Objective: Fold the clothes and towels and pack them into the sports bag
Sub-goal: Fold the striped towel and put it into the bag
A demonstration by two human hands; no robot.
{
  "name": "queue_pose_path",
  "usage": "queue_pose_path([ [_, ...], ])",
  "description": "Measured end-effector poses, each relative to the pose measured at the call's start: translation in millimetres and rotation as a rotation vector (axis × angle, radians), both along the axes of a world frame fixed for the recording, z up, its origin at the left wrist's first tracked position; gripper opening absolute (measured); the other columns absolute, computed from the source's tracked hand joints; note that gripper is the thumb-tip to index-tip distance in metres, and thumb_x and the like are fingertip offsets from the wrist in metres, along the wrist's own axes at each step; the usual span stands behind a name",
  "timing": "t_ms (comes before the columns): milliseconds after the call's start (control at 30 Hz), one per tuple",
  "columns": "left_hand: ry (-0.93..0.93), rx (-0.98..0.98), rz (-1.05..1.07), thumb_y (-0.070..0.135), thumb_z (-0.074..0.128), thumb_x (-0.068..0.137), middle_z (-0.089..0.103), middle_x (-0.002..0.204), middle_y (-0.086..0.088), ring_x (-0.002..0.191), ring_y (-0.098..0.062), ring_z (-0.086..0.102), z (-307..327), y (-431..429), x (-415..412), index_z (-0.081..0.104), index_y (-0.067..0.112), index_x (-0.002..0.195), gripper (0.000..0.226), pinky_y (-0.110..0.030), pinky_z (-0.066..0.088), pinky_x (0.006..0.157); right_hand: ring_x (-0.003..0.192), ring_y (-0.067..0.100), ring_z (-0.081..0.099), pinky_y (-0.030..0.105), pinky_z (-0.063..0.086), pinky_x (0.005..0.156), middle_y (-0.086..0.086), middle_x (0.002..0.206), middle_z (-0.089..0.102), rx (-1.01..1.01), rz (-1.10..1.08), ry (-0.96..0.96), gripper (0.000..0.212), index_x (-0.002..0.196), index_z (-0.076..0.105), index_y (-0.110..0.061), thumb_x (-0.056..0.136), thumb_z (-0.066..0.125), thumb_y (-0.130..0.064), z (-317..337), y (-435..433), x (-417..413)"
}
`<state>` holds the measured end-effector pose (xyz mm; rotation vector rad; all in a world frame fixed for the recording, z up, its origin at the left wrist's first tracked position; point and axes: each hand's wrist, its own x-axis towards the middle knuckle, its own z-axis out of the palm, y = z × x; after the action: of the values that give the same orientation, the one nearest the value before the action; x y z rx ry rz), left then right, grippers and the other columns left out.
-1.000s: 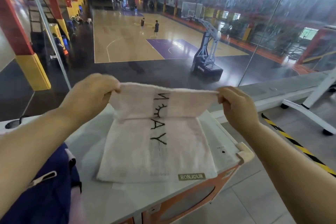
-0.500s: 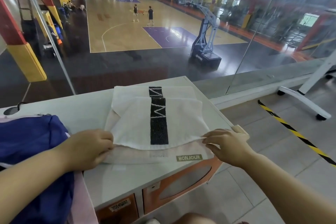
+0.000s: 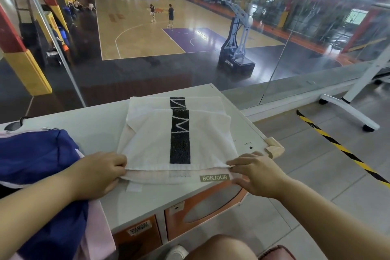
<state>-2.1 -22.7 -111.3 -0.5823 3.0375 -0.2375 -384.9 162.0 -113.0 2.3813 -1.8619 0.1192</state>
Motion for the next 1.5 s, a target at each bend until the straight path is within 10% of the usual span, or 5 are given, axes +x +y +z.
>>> queue_pose_path([
  [200, 0.050, 0.030, 0.065, 0.033, 0.076, 0.068, 0.057, 0.074, 0.012, 0.055, -0.005, 0.056, -4.4, -1.2, 0.9, 0.066, 0.029, 0.066, 0.011, -0.024, 0.052, 0.048, 0.081, 0.012, 0.070, 0.032, 0.055, 0.062, -0.010, 0.099, 0.071, -0.082, -0.064, 0.070, 0.032, 0.086, 0.072, -0.027, 0.060, 0.082, -0.043, -11.2, 6.1, 16.6],
  [433, 0.182, 0.140, 0.184, 0.033, 0.076, 0.077, 0.060, 0.081, 0.009, 0.061, -0.010, 0.059, 6.7, 2.5, -2.7, 0.073, 0.024, 0.078, 0.009, -0.028, 0.053, 0.055, 0.082, 0.014, 0.070, 0.032, 0.059, 0.072, -0.004, 0.096, 0.073, -0.049, -0.087, -0.089, 0.010, 0.085, 0.075, -0.017, 0.077, 0.071, -0.011, 1.3, 0.6, 9.4],
  [800, 0.566, 0.087, 0.364, 0.016, 0.072, 0.080, 0.064, 0.083, 0.003, 0.072, -0.012, 0.058, 140.1, -6.8, -26.6, 0.073, 0.017, 0.082, 0.002, -0.020, 0.041, 0.065, 0.076, 0.016, 0.056, 0.015, 0.039, 0.066, -0.002, 0.083, 0.063, -0.306, -0.358, -0.379, 0.017, 0.088, 0.070, -0.009, 0.090, 0.060, -0.022, 138.2, -22.2, -9.3],
  [1067, 0.865, 0.179, 0.444, 0.031, 0.067, 0.081, 0.067, 0.080, 0.004, 0.075, -0.010, 0.059, 250.6, 12.4, -24.9, 0.072, 0.018, 0.088, 0.016, -0.021, 0.041, 0.061, 0.072, 0.024, 0.065, 0.037, 0.054, 0.073, 0.007, 0.074, 0.069, -0.432, -0.320, -0.910, 0.012, 0.071, 0.072, -0.014, 0.079, 0.074, -0.022, 239.4, -8.2, -16.9],
  [1500, 0.913, 0.307, 0.441, 0.033, 0.077, 0.065, 0.072, 0.079, 0.005, 0.075, -0.011, 0.063, 273.2, 37.2, -15.0, 0.076, 0.022, 0.075, 0.016, -0.020, 0.041, 0.059, 0.071, 0.013, 0.064, 0.031, 0.054, 0.077, -0.013, 0.067, 0.070, -0.418, -0.260, -0.952, 0.014, 0.069, 0.072, -0.019, 0.071, 0.079, -0.031, 262.3, 16.8, -11.9],
])
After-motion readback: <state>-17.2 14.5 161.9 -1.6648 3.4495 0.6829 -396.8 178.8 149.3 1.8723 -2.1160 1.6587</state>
